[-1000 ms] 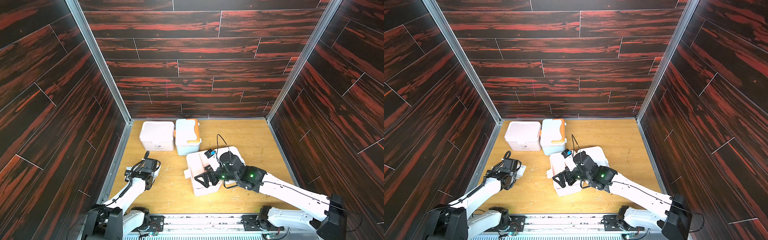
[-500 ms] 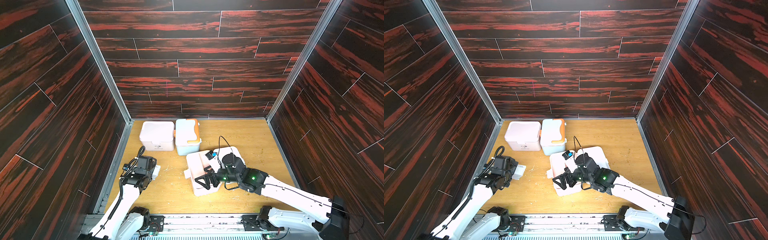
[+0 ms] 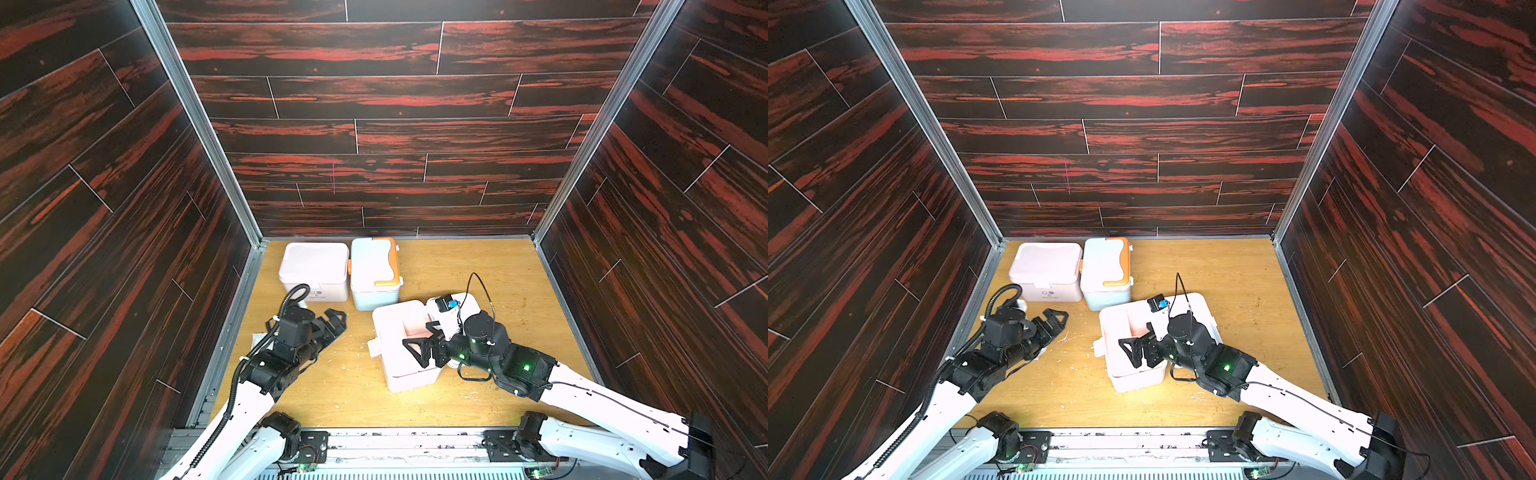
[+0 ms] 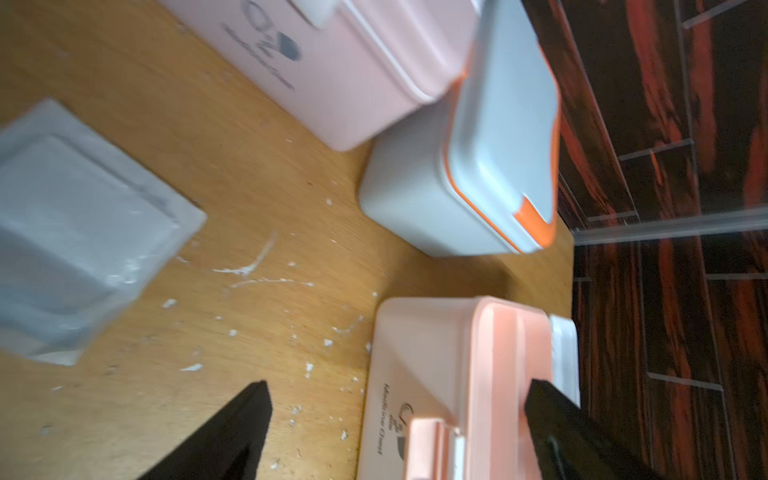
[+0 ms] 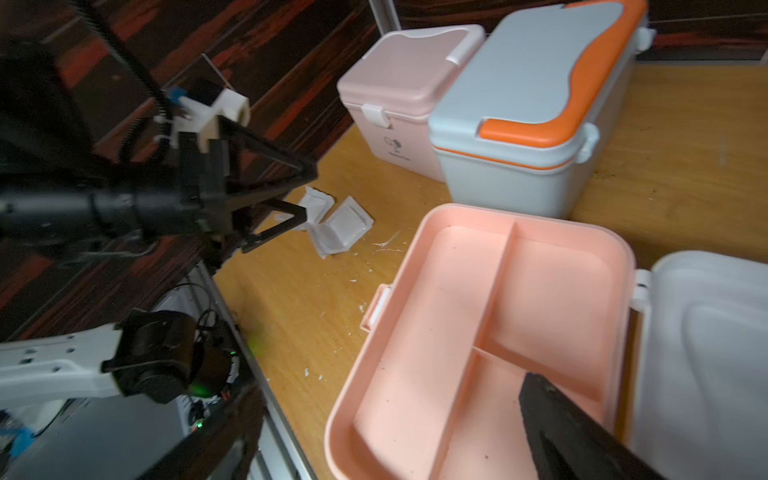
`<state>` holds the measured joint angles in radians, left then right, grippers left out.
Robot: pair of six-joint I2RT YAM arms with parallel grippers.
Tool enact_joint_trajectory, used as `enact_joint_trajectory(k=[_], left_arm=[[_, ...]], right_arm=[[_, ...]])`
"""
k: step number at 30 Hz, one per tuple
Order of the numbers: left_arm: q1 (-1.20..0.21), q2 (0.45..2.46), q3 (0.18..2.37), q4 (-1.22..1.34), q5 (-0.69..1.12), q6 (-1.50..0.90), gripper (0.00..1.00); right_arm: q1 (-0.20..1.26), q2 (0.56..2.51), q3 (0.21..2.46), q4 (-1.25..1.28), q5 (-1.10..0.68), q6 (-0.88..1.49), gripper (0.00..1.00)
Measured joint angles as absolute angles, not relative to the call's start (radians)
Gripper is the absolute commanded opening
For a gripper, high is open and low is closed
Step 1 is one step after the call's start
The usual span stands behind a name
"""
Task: Open first aid kits and take out gauze
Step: Pick up the compartment layer from the first aid kit.
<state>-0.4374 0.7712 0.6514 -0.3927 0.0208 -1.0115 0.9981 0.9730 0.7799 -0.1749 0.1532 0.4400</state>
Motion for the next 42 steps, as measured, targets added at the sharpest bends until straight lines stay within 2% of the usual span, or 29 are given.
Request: enact_joint_trajectory(k=[6, 12, 13, 17, 24, 29, 42], left_arm=[[-0.57, 0.772, 0.637, -0.249, 0.033, -0.974, 1.0], [-0.656, 0.802, 0.566, -0.103, 0.054, -0.947, 1.0], [-0.67, 0.805, 0.558, -0.091, 0.058, -0.937, 1.0], [-0.708, 0.791, 0.546, -0.064, 0.061, -0.896, 1.0], [-0.727, 0.675, 0.476, -0.027, 0.06, -0.864, 1.0], [-0.732, 0.646, 0.42, 0.016, 0.058, -0.876, 1.0], [-0.748, 0.6, 0.345, 0.061, 0.022, -0.917, 1.0]], right_arm=[[0.999, 0.98, 0.792, -0.244, 0.247, 0.464, 0.99], [0.999, 0.98, 0.792, -0.288, 0.254, 0.472, 0.99], [0.999, 0.982, 0.797, -0.305, 0.247, 0.475, 0.97], [0.998, 1.05, 0.893, -0.412, 0.223, 0.467, 0.78], [0.998, 1.232, 1.097, -0.542, 0.237, 0.488, 0.65], [0.998, 1.375, 1.211, -0.617, 0.283, 0.524, 0.49], [0.99, 1.647, 1.406, -0.705, 0.359, 0.565, 0.36]])
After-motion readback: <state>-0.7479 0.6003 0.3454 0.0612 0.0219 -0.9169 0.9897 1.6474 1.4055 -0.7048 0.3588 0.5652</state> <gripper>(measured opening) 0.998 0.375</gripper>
